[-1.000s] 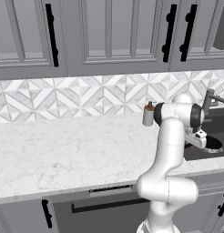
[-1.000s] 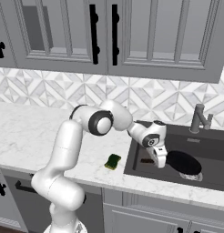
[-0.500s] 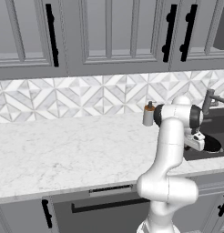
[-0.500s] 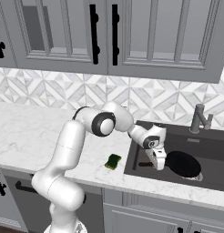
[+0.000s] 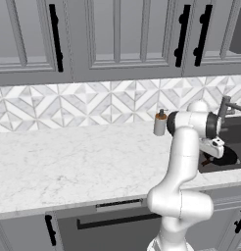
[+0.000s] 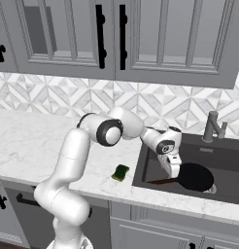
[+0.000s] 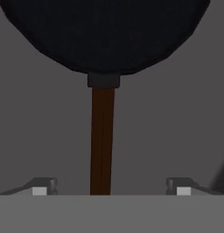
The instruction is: Pick the pan and sponge and place them into the sink. Then turn on the water.
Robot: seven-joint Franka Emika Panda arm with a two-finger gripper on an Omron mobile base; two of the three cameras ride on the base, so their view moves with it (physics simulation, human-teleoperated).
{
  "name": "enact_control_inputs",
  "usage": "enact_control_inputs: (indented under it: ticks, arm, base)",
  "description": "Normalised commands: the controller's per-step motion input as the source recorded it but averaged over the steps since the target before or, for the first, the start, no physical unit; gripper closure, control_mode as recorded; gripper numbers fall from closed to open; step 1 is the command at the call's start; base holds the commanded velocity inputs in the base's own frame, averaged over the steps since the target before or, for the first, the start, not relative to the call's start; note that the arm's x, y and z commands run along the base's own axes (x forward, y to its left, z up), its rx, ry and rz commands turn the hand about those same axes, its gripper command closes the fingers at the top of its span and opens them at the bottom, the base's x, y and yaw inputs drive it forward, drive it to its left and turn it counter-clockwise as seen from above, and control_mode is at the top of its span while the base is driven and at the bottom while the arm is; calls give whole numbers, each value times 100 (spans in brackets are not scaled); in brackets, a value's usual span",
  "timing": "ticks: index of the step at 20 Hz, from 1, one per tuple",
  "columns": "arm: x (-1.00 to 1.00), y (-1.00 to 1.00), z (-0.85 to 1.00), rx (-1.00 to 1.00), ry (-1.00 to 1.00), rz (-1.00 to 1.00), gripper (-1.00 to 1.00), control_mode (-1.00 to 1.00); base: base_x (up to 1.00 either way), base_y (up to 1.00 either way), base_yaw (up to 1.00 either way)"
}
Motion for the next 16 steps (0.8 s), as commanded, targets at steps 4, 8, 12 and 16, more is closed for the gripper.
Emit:
enact_control_inputs:
  ticks: [4,8,12,16]
  arm:
    - [-29,10,97,0,0,0,-100,-100]
    - [-56,25,82,0,0,0,-100,-100]
    - [-68,60,54,0,0,6,-100,-100]
    - [-48,74,56,0,1,15,-100,-100]
  base:
    - [0,0,0]
    - [0,0,0]
    - [0,0,0]
    - [0,0,0]
